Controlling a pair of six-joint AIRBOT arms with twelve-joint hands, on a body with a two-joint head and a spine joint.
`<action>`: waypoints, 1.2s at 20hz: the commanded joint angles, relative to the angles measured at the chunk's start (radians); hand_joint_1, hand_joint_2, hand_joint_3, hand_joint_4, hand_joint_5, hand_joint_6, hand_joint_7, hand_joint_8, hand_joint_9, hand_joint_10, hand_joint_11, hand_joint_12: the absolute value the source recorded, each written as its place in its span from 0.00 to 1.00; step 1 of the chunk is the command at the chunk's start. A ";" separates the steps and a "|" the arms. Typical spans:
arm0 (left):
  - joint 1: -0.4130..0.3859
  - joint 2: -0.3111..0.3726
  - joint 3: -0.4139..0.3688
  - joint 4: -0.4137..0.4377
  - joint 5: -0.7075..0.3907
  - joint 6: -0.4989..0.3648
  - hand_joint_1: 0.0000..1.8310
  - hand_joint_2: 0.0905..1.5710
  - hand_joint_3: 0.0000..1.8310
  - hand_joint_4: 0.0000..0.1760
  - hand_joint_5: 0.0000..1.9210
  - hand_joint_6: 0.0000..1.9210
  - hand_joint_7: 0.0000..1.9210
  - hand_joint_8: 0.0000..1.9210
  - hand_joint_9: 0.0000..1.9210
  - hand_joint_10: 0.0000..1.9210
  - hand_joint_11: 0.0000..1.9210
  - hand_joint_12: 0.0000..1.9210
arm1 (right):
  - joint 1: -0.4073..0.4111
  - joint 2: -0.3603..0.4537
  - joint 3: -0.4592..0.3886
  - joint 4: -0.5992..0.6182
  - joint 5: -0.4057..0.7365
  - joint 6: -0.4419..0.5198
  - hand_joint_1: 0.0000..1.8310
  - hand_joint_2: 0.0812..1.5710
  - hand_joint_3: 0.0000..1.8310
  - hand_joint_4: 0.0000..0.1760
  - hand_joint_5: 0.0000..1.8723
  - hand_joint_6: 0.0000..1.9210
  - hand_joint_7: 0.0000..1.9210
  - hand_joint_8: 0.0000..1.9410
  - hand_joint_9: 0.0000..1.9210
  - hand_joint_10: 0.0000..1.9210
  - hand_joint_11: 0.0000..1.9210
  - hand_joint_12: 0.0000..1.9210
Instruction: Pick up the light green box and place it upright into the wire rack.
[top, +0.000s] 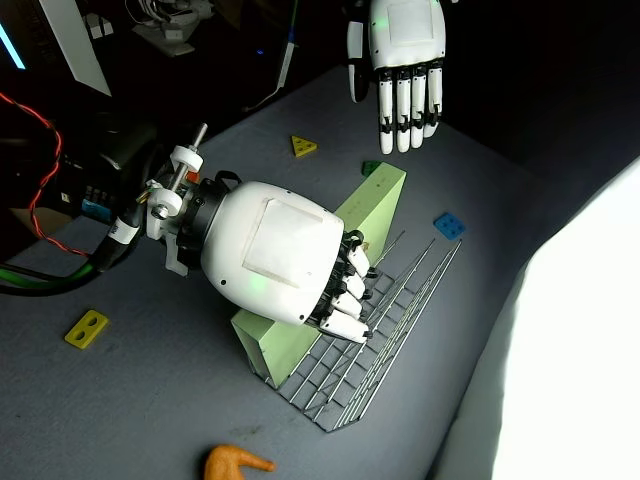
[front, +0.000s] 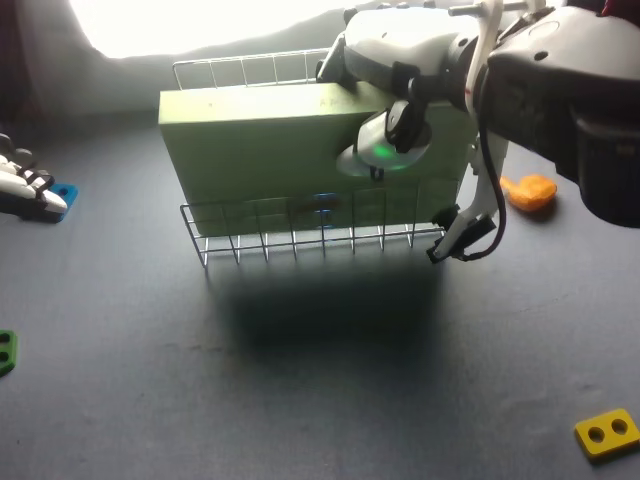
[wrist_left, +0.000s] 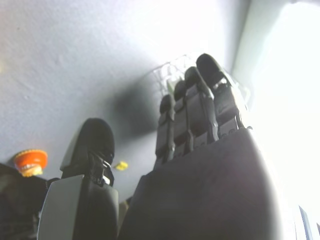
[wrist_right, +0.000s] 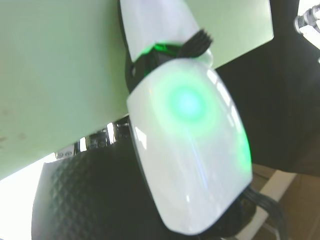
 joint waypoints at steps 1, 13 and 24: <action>-0.012 -0.003 0.002 0.006 0.076 0.000 0.23 0.86 0.00 0.00 0.09 0.00 0.11 0.00 0.13 0.00 0.00 0.45 | 0.010 0.003 -0.001 -0.053 0.016 0.014 0.67 0.72 0.00 0.00 0.50 0.48 0.46 0.68 0.35 0.74 0.19 0.94; -0.012 -0.003 0.000 0.011 0.076 -0.001 0.24 0.86 0.00 0.00 0.09 0.00 0.11 0.00 0.14 0.00 0.00 0.45 | -0.022 -0.012 0.023 -0.102 0.013 0.101 0.66 0.74 0.00 0.00 0.48 0.53 0.43 0.70 0.31 0.73 0.16 0.96; -0.013 -0.003 -0.003 0.015 0.077 -0.003 0.24 0.86 0.00 0.00 0.10 0.00 0.11 0.00 0.13 0.00 0.00 0.45 | -0.041 -0.016 0.029 -0.163 0.016 0.154 0.58 0.66 0.00 0.00 0.30 0.01 0.31 0.00 0.27 0.27 0.04 0.82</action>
